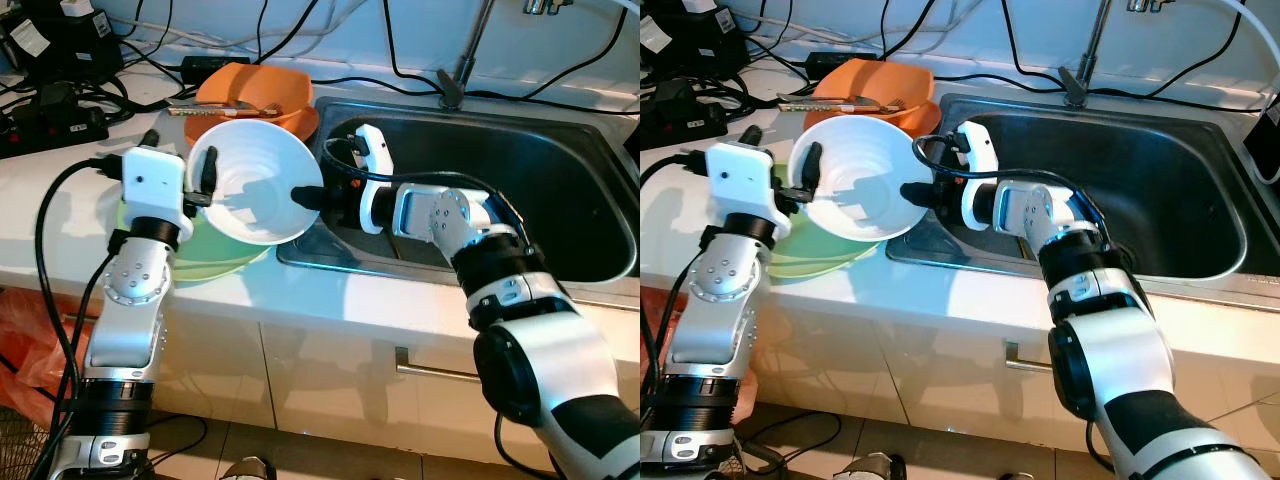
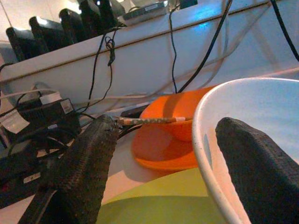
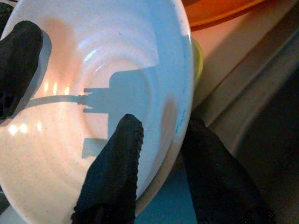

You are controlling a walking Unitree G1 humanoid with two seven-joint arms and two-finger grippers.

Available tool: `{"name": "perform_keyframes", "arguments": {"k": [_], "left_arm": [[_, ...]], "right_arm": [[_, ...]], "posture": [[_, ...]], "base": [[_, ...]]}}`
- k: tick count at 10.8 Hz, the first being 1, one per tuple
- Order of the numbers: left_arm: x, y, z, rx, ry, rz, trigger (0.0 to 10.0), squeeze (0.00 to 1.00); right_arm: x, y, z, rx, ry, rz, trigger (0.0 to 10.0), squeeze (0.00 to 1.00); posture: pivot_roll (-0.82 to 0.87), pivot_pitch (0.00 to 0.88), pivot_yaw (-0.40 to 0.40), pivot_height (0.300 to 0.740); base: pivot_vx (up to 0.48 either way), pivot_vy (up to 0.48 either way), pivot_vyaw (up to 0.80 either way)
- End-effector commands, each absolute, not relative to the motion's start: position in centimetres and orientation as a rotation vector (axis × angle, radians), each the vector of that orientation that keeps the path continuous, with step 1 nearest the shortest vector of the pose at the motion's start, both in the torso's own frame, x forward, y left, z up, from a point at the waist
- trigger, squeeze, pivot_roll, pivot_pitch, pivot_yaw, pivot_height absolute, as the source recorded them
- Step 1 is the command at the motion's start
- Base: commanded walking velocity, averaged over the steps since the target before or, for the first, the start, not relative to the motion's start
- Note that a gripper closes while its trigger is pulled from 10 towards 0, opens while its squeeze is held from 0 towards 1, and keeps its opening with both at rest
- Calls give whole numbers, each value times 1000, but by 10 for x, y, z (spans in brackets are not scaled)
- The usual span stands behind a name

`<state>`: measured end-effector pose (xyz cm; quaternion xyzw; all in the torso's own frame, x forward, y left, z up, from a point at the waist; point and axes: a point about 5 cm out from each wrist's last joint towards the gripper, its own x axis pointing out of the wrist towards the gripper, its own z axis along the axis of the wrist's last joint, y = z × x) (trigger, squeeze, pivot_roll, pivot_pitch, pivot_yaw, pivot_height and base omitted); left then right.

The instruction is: Kitchen organization

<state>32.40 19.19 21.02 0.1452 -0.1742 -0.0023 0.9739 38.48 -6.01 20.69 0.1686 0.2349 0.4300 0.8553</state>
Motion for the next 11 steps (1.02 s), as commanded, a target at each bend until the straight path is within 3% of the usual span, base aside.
{"name": "perform_keyframes", "arguments": {"k": [1,4,5,6,7,11], "left_arm": [[320,189,219,308,-406,-17,0,0],[320,185,222,329,-428,-36,0,0],[320,181,222,334,-437,-53,3804,0],[320,177,221,339,-441,-67,10000,655],[319,176,220,337,-444,-70,10000,1000],[319,175,219,328,-449,-70,10000,1000]], "right_arm": [[388,-68,208,323,503,874,0,0],[392,-70,215,300,486,857,0,0],[392,-71,214,294,483,856,0,0],[392,-71,214,291,482,857,0,0],[392,-71,214,288,480,857,0,0],[393,-74,214,282,470,854,0,0]], "posture": [[102,102,-26,740],[101,98,-26,740],[99,96,-25,740],[99,96,-25,740],[95,97,-25,740],[91,97,-26,740]], "base": [[0,0,0],[0,0,0],[0,0,0],[0,0,0],[0,0,0],[0,0,0]]}}
